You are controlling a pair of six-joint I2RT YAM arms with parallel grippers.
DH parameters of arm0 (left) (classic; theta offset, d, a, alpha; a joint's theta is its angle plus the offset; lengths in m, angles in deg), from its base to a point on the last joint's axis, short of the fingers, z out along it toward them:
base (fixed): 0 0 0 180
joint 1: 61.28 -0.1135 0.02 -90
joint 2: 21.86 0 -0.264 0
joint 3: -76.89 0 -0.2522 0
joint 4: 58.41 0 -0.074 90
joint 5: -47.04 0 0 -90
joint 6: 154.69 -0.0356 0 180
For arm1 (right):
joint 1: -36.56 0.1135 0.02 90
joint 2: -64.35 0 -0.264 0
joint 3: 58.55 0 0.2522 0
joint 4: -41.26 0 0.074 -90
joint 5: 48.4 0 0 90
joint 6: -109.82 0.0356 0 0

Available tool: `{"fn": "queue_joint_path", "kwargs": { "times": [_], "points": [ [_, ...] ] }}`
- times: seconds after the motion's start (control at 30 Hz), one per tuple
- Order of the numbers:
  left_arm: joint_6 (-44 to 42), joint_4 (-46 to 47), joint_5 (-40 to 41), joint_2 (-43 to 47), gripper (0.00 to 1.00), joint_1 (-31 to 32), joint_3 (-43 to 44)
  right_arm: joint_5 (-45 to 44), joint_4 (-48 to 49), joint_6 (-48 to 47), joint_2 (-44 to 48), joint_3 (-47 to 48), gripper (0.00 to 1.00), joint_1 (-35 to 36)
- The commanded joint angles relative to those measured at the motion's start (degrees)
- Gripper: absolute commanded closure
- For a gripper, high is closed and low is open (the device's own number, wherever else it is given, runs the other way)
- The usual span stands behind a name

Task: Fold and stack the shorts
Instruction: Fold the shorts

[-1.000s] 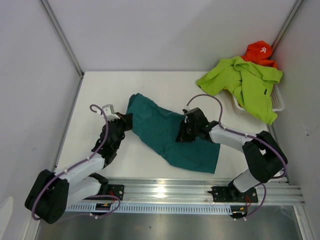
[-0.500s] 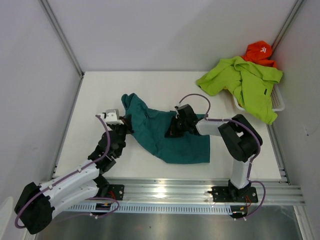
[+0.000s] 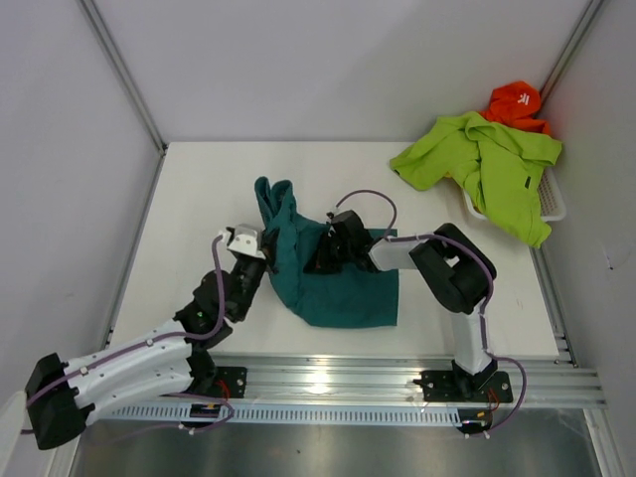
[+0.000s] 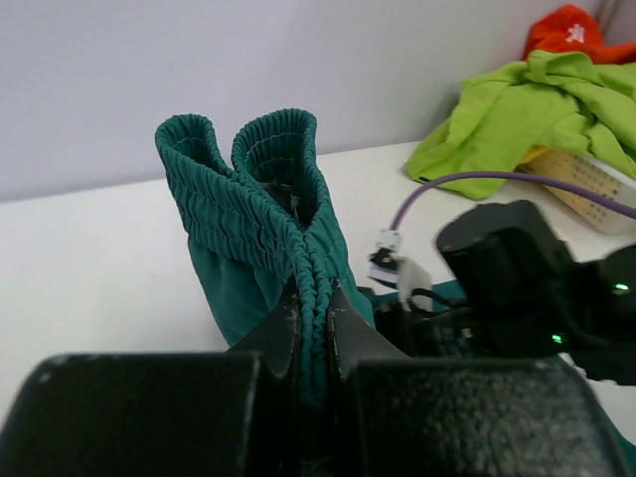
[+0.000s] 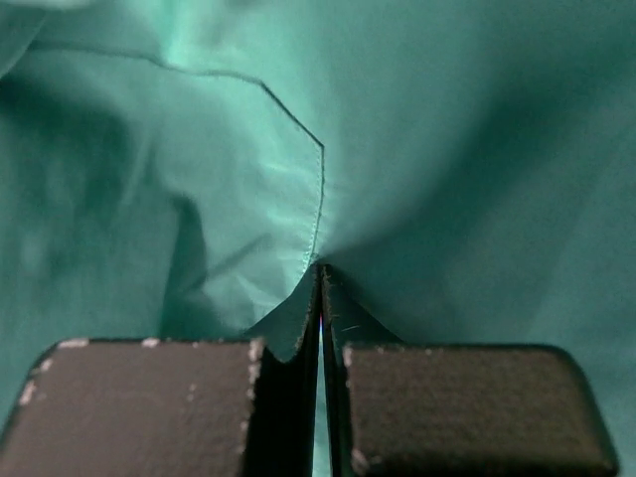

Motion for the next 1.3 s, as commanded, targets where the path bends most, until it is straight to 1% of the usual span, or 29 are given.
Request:
{"fn": "queue_joint_path", "kwargs": {
  "times": [0.0, 0.07, 0.17, 0.3, 0.33, 0.47, 0.63, 0.73, 0.83, 0.93, 1.03, 1.17, 1.27],
  "points": [
    [-8.23, 5.28, 1.02, -1.98, 1.0, 4.65, 4.17, -1.12, -0.14, 1.32, -3.65, 3.56, 1.0, 1.24],
    [-11.22, 5.81, 4.08, -3.13, 1.0, 7.54, 4.62, -0.69, 0.11, 1.5, -4.01, 4.54, 1.0, 1.33],
    [-14.82, 7.3, 7.08, -4.72, 1.0, 10.53, 4.88, -1.91, -0.23, 1.24, -1.91, 4.62, 1.0, 0.98],
    [-17.55, 8.62, 8.67, -5.51, 1.0, 13.53, 5.14, -1.91, -0.94, 1.06, 0.03, 5.24, 1.0, 0.19],
    [-19.56, 9.58, 9.11, -6.12, 0.99, 14.32, 5.32, -1.74, -0.94, 1.23, 0.3, 5.33, 1.0, 0.01],
    [-26.24, 14.51, 13.59, -9.28, 0.99, 20.37, 5.76, 0.89, 0.02, 2.46, -2.32, 6.99, 1.0, -1.39],
    [-31.08, 16.62, 17.9, -16.04, 0.99, 24.07, 9.0, 4.76, 1.87, 4.22, -4.71, 9.46, 1.0, -1.84],
    [-33.81, 20.22, 20.18, -18.6, 1.0, 24.78, 9.71, 5.47, 1.87, 4.14, -4.62, 9.98, 0.99, -2.1],
    [-34.17, 22.68, 19.84, -18.7, 1.0, 25.49, 8.92, 5.91, 1.34, 4.13, -4.53, 10.25, 0.97, -3.15],
    [-31.97, 20.41, 18.52, -16.5, 1.0, 25.49, 8.57, 4.68, 1.08, 4.05, -4.62, 10.77, 0.97, -5.34],
    [-31.97, 19.7, 18.87, -15.53, 1.0, 25.49, 8.75, 3.71, -1.54, 3.17, -5.23, 14.19, 0.97, -7.1],
    [-31.97, 19.79, 19.83, -15.18, 1.0, 25.4, 8.57, 1.52, -4.89, 1.59, -5.85, 17.01, 0.97, -7.55],
    [-31.44, 19.7, 20.01, -15.53, 1.0, 25.49, 8.22, 0.2, -4.63, 1.85, -6.29, 16.93, 0.96, -8.08]
  ]
}}
